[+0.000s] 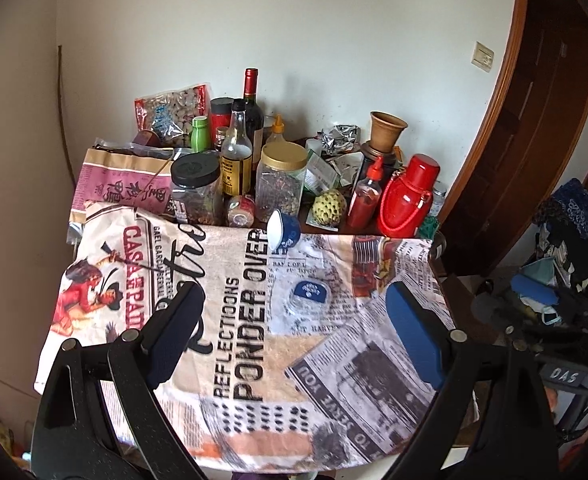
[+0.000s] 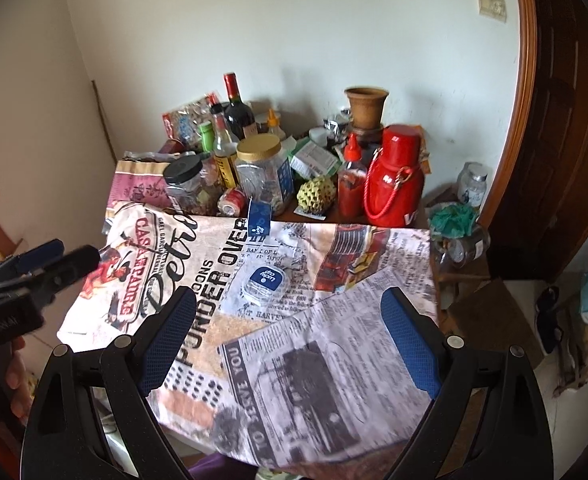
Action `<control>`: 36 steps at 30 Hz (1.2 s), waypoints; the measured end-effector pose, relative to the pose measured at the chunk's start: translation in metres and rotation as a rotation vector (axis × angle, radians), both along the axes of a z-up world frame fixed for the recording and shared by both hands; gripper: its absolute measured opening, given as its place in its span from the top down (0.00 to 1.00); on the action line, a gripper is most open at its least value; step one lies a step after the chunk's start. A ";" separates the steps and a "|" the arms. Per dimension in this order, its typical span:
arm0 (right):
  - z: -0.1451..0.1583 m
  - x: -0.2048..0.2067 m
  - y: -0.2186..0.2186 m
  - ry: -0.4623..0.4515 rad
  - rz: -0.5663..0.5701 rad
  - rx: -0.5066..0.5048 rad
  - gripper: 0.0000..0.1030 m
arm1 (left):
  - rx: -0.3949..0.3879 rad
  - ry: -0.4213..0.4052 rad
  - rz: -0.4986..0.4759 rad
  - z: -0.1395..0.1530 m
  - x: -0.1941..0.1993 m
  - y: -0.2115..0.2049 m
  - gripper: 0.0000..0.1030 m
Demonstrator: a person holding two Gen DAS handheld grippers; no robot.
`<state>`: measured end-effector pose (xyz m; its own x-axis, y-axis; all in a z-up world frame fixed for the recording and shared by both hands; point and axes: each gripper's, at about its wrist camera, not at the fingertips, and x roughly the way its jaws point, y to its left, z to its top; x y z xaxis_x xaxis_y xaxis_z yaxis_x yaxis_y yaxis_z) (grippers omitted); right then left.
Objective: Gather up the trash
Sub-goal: 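Grasp the blue-white paper cup with the left tool while the right tool grasps the Lucky cup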
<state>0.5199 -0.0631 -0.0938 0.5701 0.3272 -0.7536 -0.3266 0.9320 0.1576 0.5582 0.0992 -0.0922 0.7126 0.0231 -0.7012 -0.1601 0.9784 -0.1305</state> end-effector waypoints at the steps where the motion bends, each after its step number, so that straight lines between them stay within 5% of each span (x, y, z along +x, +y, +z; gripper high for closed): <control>1: -0.006 0.007 0.006 0.017 -0.008 -0.005 0.11 | 0.000 0.005 -0.010 -0.002 0.009 0.007 0.10; 17: -0.178 0.118 0.096 0.460 -0.135 -0.066 0.11 | 0.016 0.235 -0.103 -0.099 0.142 0.103 0.10; 26: -0.211 0.123 0.112 0.466 -0.200 -0.184 0.11 | -0.116 0.306 -0.127 -0.141 0.177 0.121 0.13; 30: -0.211 0.115 0.123 0.400 -0.165 -0.260 0.19 | -0.175 0.322 -0.161 -0.153 0.191 0.115 0.27; 36: -0.201 0.102 0.113 0.368 -0.137 -0.231 0.28 | -0.179 0.316 -0.248 -0.163 0.214 0.091 0.47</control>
